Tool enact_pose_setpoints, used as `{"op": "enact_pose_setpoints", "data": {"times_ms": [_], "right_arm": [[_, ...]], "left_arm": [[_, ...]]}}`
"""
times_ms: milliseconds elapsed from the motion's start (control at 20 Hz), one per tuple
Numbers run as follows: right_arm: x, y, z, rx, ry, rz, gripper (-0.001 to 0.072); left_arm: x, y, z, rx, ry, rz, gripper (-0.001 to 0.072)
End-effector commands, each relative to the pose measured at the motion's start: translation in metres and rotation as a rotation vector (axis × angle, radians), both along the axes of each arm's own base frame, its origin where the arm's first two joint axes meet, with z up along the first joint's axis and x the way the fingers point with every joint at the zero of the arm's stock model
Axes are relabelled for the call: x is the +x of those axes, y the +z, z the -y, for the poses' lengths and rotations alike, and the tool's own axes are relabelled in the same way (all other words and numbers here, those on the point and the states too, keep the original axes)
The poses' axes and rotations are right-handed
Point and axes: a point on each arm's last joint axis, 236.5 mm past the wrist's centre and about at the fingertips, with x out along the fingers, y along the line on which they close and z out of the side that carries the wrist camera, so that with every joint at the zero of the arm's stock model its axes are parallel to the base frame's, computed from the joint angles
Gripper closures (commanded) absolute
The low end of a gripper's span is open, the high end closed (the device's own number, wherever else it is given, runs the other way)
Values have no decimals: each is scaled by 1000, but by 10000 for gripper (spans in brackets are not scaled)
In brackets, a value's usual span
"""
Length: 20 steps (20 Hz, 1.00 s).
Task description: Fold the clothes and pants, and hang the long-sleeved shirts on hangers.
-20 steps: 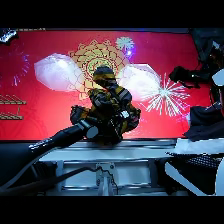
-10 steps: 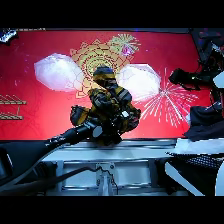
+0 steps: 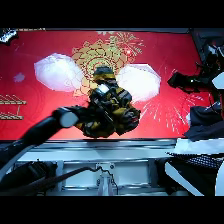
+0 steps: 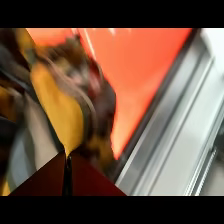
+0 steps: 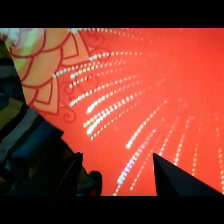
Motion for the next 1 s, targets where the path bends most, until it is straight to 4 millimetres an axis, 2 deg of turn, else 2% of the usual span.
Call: {"op": "enact_pose_setpoints", "data": {"times_ms": [0, 100, 200, 350, 450, 500, 600, 700, 950], "right_arm": [[-22, -16, -42, 122, 113, -55, 203], [-46, -37, -77, 158, 216, -119, 202], [-70, -59, -107, 158, 302, -173, 200], [-98, -81, -157, 180, 392, -215, 198], [-102, -83, -187, 191, 416, -182, 198], [-98, -79, -198, 206, 408, -147, 199], [-85, -72, -208, 236, 363, -90, 200], [-78, -75, -206, 231, 343, -84, 201], [-75, -111, -192, 147, 309, -169, 202]], "left_arm": [[8, 79, -43, -113, 86, 134, 692], [7, 110, -62, -159, 123, 201, 693], [4, 129, -72, -187, 141, 244, 693], [2, 136, -75, -199, 145, 258, 693], [1, 137, -75, -202, 145, 255, 693], [0, 137, -74, -210, 145, 245, 693], [-6, 136, -70, -225, 131, 211, 693], [-13, 132, -67, -225, 110, 176, 693], [-20, 129, -66, -219, 91, 154, 693]]}}
